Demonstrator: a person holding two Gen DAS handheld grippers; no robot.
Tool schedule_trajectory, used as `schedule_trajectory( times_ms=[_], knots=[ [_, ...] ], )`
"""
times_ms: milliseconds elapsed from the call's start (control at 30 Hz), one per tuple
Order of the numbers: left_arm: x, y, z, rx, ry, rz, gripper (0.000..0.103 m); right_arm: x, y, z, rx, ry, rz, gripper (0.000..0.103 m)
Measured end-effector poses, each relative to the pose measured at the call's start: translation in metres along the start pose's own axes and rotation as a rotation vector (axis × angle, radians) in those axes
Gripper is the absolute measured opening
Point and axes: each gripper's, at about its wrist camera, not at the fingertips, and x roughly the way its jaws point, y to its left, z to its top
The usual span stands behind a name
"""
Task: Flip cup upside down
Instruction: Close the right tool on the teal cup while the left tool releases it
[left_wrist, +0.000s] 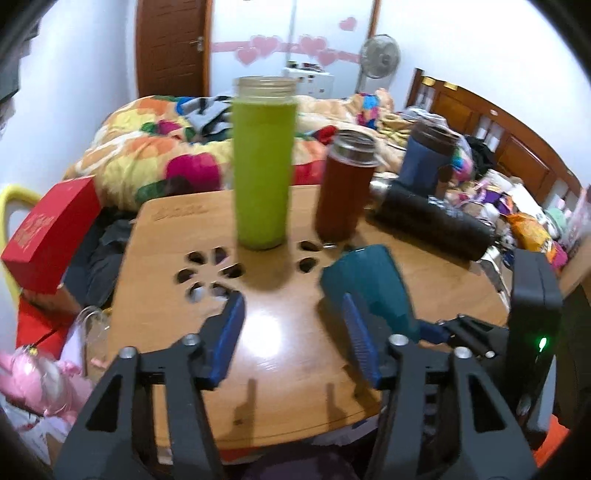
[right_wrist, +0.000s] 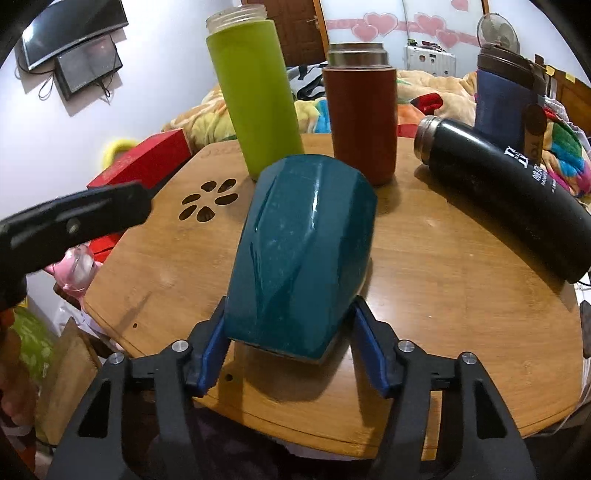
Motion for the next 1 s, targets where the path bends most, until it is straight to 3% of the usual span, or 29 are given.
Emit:
schedule_trajectory(
  times_ms=[133,333,1000],
  knots=[
    [0.012,-0.019,0.005,0.02,0.014,-0.065,0.032,-0.007,-0.005,-0.003,-0.02,-0.006,-0.009,0.054],
    [0.024,-0.04,0.007,0.032,0.025,-0.139,0.015,-0.021,-0.01,-0.005,-0.034,-0.023,0.009,0.054],
    [0.018,-0.024,0.019,-0.023,-0.011,-0.136,0.009,-0.038,-0.003,0.012,-0.075,-0.084,0.029,0.052]
  ],
)
